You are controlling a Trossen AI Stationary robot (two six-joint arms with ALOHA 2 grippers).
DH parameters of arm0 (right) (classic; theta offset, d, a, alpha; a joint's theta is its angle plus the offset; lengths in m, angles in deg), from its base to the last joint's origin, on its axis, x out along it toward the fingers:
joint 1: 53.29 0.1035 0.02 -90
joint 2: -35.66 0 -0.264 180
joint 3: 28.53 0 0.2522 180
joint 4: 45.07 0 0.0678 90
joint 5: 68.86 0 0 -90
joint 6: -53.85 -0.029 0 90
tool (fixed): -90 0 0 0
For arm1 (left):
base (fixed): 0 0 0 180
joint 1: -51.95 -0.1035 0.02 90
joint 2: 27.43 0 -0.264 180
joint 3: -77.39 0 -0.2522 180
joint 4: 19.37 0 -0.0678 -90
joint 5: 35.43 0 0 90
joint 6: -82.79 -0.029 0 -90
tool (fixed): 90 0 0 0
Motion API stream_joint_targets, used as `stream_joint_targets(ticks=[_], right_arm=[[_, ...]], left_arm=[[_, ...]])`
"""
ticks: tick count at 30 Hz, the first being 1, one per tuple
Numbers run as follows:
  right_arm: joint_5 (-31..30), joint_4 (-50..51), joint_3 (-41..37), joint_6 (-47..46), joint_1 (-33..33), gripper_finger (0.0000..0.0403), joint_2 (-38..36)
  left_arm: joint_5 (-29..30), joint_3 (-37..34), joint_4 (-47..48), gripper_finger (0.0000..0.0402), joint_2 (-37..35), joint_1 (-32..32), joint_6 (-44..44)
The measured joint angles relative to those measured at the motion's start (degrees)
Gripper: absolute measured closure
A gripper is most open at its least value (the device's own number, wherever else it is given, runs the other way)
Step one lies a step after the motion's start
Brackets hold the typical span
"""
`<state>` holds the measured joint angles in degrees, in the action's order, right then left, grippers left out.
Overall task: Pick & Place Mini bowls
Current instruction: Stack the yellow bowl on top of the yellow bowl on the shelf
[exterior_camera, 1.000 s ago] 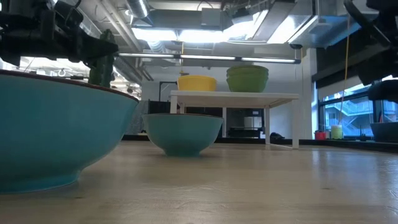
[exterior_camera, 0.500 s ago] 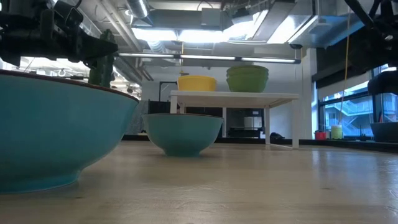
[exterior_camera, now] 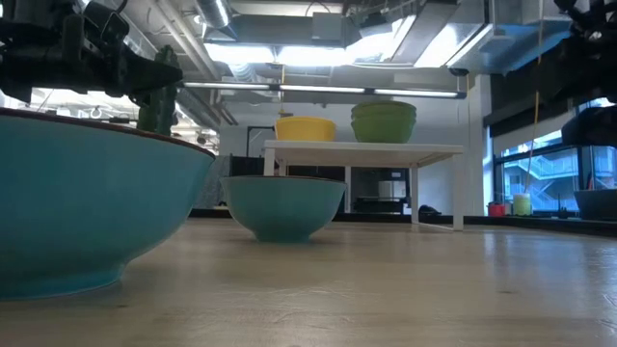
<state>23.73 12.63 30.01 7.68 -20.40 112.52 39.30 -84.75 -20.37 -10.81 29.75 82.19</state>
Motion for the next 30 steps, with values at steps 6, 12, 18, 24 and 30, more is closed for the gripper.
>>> stream_joint_targets(ticks=[6,12,18,24,30], right_arm=[[0.0,0.4,0.0,1.0,0.0,0.0210,0.0],[-0.6,-1.1,0.1,2.1,0.0,0.0210,0.0],[-4.3,-1.2,5.4,6.0,0.1,0.0210,0.0],[-9.7,9.8,13.5,8.6,0.7,0.0210,0.0],[-8.6,27.4,14.6,-1.0,2.1,0.0210,0.0]], left_arm=[[0.0,0.0,0.0,0.0399,0.0,0.0,0.0],[0.0,0.0,0.0,0.0397,0.0,0.0,-0.1],[0.0,0.0,0.0,0.0396,0.0,0.0,0.8],[-0.1,0.0,0.0,0.0400,0.0,0.0,1.3],[-0.1,0.0,0.9,0.0394,0.0,0.0,1.3]])
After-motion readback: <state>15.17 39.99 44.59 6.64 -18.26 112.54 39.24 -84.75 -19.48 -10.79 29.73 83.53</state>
